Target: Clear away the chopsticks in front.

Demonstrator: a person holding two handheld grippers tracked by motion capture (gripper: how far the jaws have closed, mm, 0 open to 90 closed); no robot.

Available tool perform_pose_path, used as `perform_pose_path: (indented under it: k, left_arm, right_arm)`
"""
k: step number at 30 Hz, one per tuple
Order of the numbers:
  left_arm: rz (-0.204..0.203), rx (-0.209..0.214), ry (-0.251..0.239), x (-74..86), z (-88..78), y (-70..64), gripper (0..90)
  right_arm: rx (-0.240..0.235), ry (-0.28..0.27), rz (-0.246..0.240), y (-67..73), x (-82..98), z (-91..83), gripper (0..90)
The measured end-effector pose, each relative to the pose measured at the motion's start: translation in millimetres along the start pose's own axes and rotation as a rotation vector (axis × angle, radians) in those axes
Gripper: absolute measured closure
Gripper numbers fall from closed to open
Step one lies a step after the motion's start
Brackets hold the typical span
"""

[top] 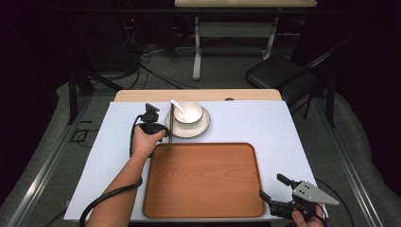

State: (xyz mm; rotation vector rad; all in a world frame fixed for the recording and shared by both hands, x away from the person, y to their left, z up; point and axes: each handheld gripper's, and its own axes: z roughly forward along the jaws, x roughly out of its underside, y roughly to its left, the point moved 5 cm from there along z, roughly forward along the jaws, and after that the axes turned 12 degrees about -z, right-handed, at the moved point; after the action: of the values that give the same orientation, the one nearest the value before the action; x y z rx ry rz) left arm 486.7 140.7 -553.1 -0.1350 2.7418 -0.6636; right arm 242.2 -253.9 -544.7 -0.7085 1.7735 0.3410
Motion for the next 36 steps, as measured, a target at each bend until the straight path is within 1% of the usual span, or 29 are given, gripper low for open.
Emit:
perform_pose_path:
  k: [5,7,10,13,19,20,21,22,23,27,30,31,32,33,35,36]
  left_arm:
    - [-0.018,-0.017,0.030,-0.4,1.6,0.5,77.3]
    - [-0.029,-0.022,0.034,-0.7,2.3,0.6,77.9]
    - [-0.041,-0.020,0.050,-0.8,2.7,0.7,79.6]
    - [-0.068,-0.016,0.066,-0.8,4.0,0.8,81.5]
    - [-0.106,-0.011,0.089,-1.3,4.3,2.6,84.8]
    - [-0.104,-0.006,0.097,-1.3,3.9,3.5,85.3]
    - [-0.112,-0.003,0.100,-1.4,3.5,4.2,85.6]
    - [-0.113,-0.001,0.097,-1.7,3.2,5.0,85.7]
    - [-0.124,0.000,0.092,-2.0,3.0,5.0,85.7]
    - [-0.146,0.014,0.083,-3.1,1.1,7.1,85.9]
    - [-0.162,0.031,0.076,-3.6,-1.9,9.6,86.0]
    - [-0.178,0.043,0.073,-3.7,-2.6,9.6,86.0]
    - [-0.185,0.049,0.063,-4.0,-3.4,11.1,86.0]
    - [-0.200,0.062,0.067,-3.9,-5.2,11.9,86.0]
    - [-0.203,0.071,0.073,-3.2,-8.2,15.5,86.0]
    - [-0.216,0.077,0.069,-2.2,-9.7,16.7,86.0]
  right_arm:
    - [0.001,-0.004,0.002,-0.2,0.0,-0.4,14.7]
    - [0.002,-0.003,0.003,-0.6,0.1,-0.6,14.7]
    - [0.003,-0.005,0.003,-0.7,0.1,-0.8,14.7]
    - [0.003,-0.005,0.003,-0.8,0.1,-1.0,14.7]
    - [0.003,-0.006,0.005,-0.9,0.2,-1.2,14.7]
    - [0.004,-0.006,0.001,-1.2,0.2,-1.2,14.7]
    - [0.003,-0.005,0.004,-1.0,0.2,-1.1,14.7]
    - [0.003,-0.005,0.004,-1.0,0.2,-1.1,14.7]
    - [0.003,-0.006,0.003,-1.1,0.2,-1.2,14.7]
    - [0.003,-0.004,0.004,-1.0,0.2,-0.9,14.7]
    - [0.003,-0.004,0.004,-1.0,0.2,-0.9,14.7]
    - [0.003,-0.004,0.004,-1.2,0.2,-0.9,14.7]
    - [0.003,-0.004,0.005,-1.2,0.3,-0.9,14.7]
    - [0.003,-0.004,0.006,-1.3,0.3,-0.8,14.7]
    - [0.003,-0.004,0.005,-1.3,0.3,-0.9,14.7]
    - [0.004,-0.004,0.006,-1.3,0.3,-0.9,14.7]
